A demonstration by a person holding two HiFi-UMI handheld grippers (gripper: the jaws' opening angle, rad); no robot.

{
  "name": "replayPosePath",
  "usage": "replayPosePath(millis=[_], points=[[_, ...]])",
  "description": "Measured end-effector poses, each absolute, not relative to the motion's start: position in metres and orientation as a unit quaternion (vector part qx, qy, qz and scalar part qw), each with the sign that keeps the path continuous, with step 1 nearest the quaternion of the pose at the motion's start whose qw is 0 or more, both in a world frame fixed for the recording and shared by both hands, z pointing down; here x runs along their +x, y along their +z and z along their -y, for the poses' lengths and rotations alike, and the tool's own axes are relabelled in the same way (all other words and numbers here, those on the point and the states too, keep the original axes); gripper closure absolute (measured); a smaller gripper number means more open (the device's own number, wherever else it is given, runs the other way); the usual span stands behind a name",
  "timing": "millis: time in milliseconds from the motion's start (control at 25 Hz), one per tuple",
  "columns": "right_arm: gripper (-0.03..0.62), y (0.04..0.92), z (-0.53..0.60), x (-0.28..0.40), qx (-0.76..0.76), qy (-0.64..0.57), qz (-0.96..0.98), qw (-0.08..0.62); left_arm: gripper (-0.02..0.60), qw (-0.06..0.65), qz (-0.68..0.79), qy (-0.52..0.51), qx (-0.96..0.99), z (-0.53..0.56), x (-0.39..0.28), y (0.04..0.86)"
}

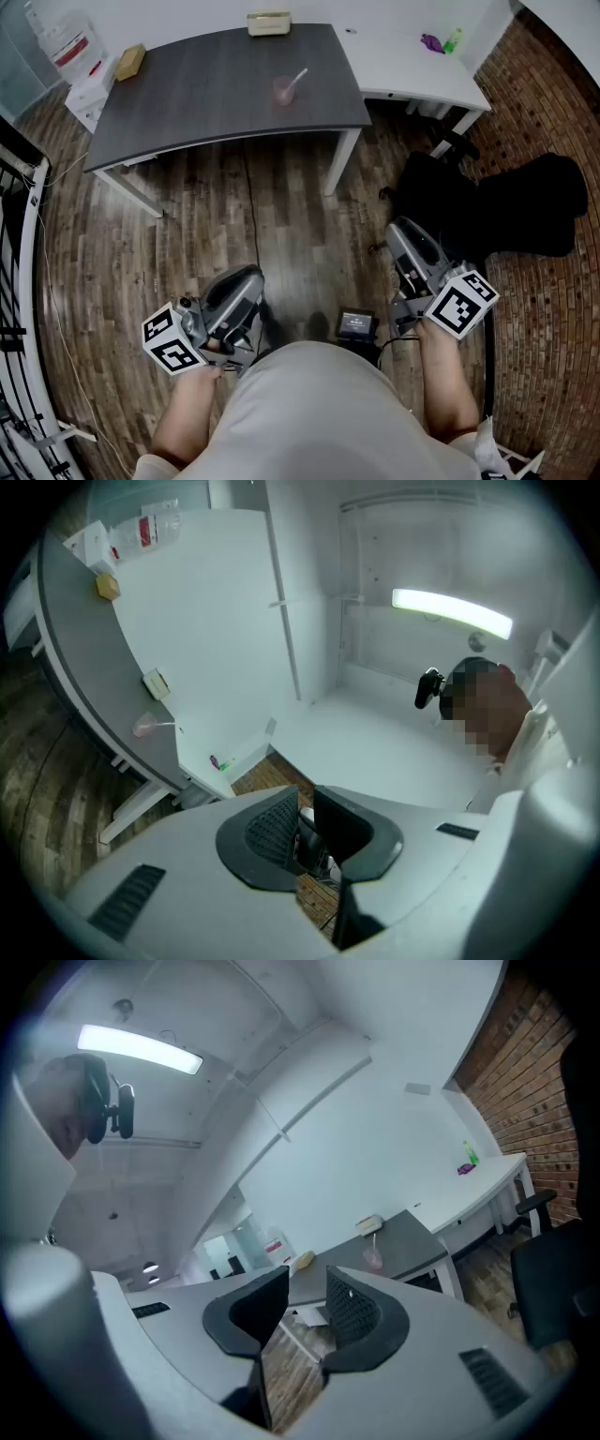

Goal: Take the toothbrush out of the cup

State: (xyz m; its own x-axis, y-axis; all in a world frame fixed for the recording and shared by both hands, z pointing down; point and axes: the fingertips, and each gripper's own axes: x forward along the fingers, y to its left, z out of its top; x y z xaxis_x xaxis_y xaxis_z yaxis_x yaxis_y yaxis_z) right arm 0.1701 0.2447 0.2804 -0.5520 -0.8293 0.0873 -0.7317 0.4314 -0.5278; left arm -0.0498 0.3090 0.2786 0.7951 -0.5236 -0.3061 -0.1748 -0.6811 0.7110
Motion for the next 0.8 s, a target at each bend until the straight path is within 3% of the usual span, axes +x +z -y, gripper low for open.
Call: replayPosePath(millis=[800], points=[[0.468,0.2892,-0.2390,0.1759,-0.454,-0.278,-0.843,0.078,0.531,0.356,0.212,-0.246,0.876,-0.3037,-0.0426,0.2867]])
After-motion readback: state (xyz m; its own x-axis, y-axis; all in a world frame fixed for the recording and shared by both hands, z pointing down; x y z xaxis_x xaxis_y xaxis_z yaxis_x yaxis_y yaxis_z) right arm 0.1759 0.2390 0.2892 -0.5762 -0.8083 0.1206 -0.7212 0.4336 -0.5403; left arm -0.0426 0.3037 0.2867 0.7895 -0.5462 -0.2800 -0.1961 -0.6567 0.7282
